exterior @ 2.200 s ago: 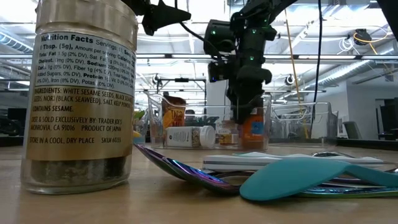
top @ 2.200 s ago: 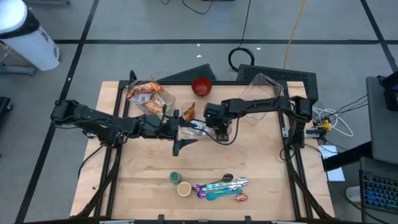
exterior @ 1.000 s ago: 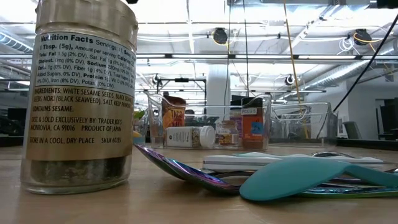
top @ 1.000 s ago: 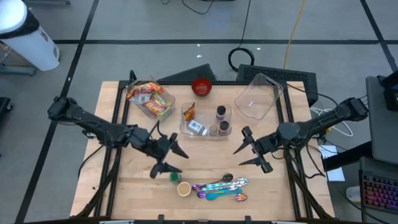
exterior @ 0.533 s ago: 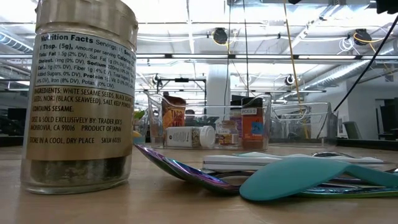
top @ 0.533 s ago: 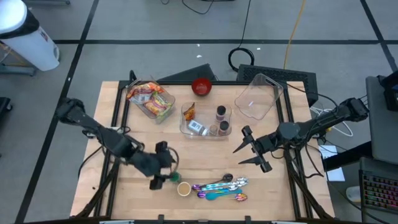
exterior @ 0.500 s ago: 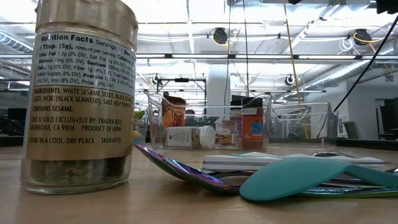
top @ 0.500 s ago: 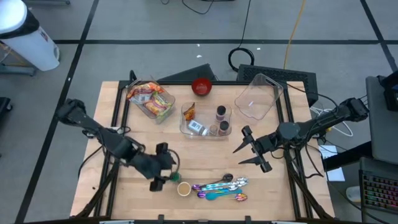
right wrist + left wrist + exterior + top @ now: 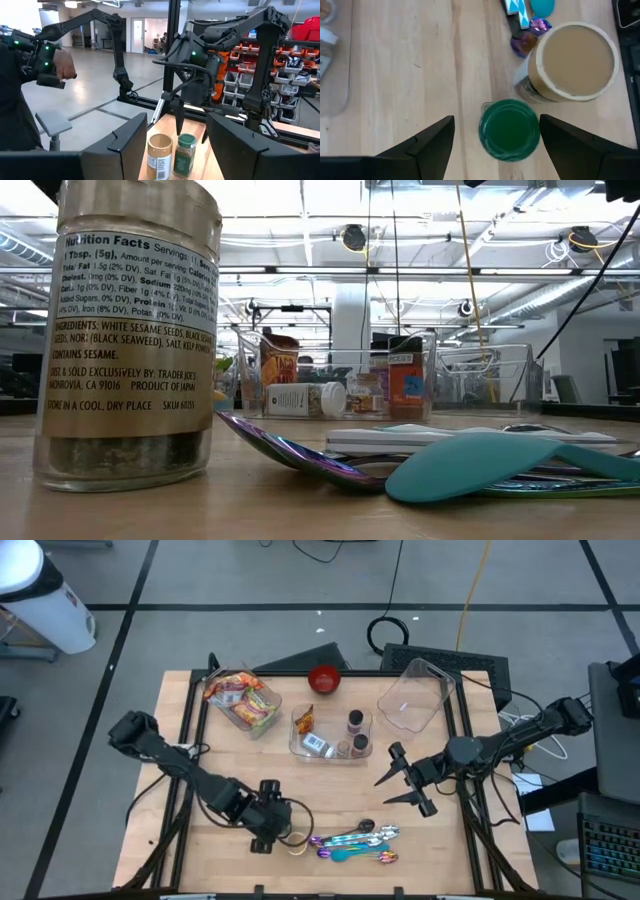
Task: Pick & Place Food Item
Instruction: Put the green seasoning bottle into the center transparent bin
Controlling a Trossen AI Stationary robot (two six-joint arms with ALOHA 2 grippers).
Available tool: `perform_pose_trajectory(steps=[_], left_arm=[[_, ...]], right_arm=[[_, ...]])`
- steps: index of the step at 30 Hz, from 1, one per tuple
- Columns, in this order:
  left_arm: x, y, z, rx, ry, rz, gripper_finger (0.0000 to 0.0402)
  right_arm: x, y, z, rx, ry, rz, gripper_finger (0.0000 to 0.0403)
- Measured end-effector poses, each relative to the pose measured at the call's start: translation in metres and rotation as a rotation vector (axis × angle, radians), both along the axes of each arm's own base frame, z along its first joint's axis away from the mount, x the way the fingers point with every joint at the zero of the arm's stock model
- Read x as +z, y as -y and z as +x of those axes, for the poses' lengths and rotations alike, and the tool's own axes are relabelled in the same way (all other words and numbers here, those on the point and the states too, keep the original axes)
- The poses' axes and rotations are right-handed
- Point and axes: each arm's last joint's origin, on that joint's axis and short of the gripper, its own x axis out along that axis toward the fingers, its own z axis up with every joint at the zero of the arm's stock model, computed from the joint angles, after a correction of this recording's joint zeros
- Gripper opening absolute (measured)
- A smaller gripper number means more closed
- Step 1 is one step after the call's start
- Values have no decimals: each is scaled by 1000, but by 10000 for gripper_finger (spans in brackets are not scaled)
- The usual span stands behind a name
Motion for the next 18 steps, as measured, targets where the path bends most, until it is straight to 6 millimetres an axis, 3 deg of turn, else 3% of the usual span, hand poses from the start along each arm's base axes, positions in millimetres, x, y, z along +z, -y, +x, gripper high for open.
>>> perform_pose_trajectory(steps=[6, 15, 18], left_arm=[[0, 2, -1, 7, -1, -7, 296], [-26, 7, 6, 3, -93, 19, 296], [-25, 5, 7, 9, -87, 17, 296]], right_arm=[[-1, 0, 0, 0, -8, -3, 196], [0, 0, 0, 0, -5, -2, 196], [0, 0, 0, 0, -5, -2, 196]])
